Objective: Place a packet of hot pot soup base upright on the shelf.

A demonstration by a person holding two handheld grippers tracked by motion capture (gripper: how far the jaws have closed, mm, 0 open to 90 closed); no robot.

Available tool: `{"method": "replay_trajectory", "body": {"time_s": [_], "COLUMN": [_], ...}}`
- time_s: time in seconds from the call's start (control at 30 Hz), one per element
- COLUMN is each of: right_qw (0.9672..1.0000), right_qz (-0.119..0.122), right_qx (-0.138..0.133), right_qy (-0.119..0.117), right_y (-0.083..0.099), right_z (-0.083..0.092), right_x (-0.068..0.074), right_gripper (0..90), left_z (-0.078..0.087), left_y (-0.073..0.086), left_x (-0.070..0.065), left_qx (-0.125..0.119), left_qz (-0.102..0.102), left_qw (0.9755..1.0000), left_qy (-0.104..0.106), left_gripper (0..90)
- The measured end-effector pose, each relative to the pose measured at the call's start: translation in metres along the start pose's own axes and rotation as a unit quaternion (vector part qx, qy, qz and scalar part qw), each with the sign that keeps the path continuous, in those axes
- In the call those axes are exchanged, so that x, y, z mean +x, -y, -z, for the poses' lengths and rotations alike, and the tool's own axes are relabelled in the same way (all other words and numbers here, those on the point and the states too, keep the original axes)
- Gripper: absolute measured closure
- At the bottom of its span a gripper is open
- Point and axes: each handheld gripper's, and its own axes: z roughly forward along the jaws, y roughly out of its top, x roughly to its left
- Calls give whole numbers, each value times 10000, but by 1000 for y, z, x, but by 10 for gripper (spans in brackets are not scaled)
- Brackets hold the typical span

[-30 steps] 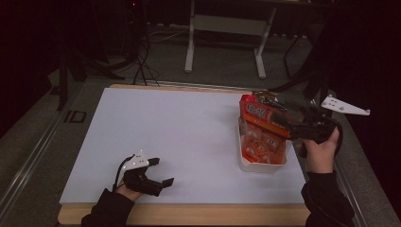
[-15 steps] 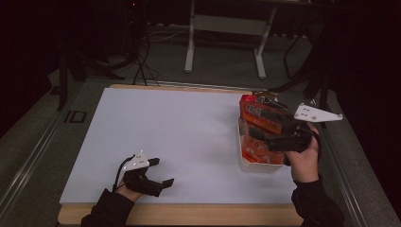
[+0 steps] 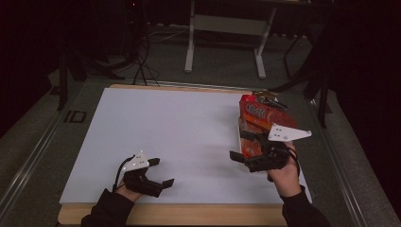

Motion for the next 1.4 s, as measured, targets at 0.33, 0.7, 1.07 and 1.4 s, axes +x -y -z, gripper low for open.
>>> {"method": "replay_trajectory", "body": {"time_s": [0.33,0.7,1.07,1.4], "right_qw": [9994,9965,9919,9895], "right_qz": [-30,47,138,265], "right_qx": [338,835,1259,1405], "right_qy": [17,13,115,233], "right_y": [29,65,86,91], "right_z": [-14,-24,-34,-38], "right_x": [3,3,2,1], "right_gripper": [135,137,137,137], "left_z": [1,0,0,-1], "left_y": [-1,-1,-1,-1], "left_x": [-1,-1,-4,-4], "left_qx": [-42,-47,-49,-61], "left_qz": [-18,-49,-142,-137], "left_qw": [10000,10000,9998,9998], "left_qy": [57,67,89,116], "left_gripper": [16,16,16,16]}}
